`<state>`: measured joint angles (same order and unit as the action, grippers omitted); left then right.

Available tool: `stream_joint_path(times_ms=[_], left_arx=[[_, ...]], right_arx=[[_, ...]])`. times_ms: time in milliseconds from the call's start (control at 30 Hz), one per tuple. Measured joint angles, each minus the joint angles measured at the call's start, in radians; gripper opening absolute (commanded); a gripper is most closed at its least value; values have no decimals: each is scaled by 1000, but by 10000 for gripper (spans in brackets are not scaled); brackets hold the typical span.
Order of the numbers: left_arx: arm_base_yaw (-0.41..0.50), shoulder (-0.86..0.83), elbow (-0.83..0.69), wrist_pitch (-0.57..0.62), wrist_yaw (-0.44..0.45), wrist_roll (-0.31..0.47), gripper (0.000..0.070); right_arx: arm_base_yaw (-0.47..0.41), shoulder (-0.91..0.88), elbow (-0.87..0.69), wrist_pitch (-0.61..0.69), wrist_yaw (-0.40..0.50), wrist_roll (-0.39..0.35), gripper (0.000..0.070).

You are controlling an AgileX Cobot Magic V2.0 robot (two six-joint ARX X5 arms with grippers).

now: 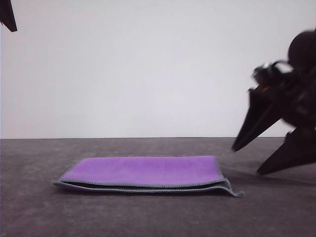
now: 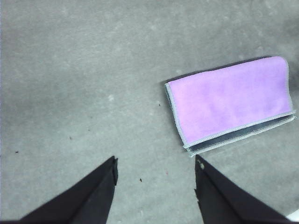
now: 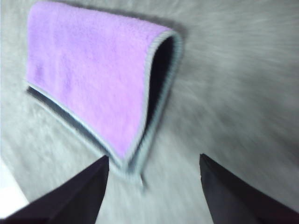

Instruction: Fold clothes

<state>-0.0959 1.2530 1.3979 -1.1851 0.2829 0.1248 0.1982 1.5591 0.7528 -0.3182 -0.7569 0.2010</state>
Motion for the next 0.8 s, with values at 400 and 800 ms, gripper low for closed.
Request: stream_joint_path(times_ms=[400,800], left_arx=[[0,0,0,0,0,-10,319],[0,0,0,0,0,-11,319]], right_arx=[[89,115,4,258,-36,195,390],[122,130,6,264,-30,242,35]])
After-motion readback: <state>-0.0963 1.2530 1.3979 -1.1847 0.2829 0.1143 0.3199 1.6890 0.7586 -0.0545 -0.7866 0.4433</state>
